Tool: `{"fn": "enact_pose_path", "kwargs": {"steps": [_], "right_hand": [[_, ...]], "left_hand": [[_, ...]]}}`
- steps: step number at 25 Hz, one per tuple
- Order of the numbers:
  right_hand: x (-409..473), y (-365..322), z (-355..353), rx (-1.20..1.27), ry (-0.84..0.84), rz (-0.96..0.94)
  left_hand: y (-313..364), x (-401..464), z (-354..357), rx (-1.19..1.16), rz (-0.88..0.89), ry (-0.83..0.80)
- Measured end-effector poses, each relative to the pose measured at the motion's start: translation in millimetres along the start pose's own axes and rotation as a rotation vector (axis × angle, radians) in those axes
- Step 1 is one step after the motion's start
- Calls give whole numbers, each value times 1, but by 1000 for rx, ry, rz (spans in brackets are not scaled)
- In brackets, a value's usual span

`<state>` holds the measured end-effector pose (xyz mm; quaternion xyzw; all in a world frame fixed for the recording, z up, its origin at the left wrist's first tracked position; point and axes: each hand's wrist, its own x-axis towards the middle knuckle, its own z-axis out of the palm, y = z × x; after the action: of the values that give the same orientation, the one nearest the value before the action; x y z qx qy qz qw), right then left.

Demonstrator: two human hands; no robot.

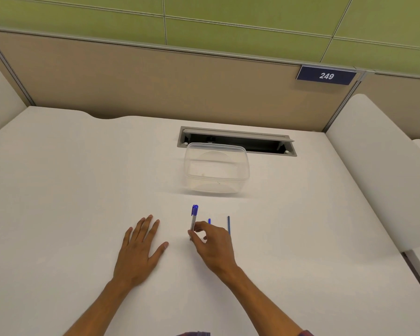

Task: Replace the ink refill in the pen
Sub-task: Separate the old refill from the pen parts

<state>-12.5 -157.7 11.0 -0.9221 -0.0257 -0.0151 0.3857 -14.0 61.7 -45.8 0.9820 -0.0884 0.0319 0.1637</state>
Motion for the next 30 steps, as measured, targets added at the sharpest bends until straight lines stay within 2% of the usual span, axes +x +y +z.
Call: {"fn": "enact_pose_path", "kwargs": {"steps": [8, 30], "right_hand": [[-5, 4, 6, -23, -72, 37], [28, -14, -27, 86, 10, -44]], "left_hand": [[0, -1, 0, -8, 4, 6], [1, -1, 0, -14, 3, 16]]}}
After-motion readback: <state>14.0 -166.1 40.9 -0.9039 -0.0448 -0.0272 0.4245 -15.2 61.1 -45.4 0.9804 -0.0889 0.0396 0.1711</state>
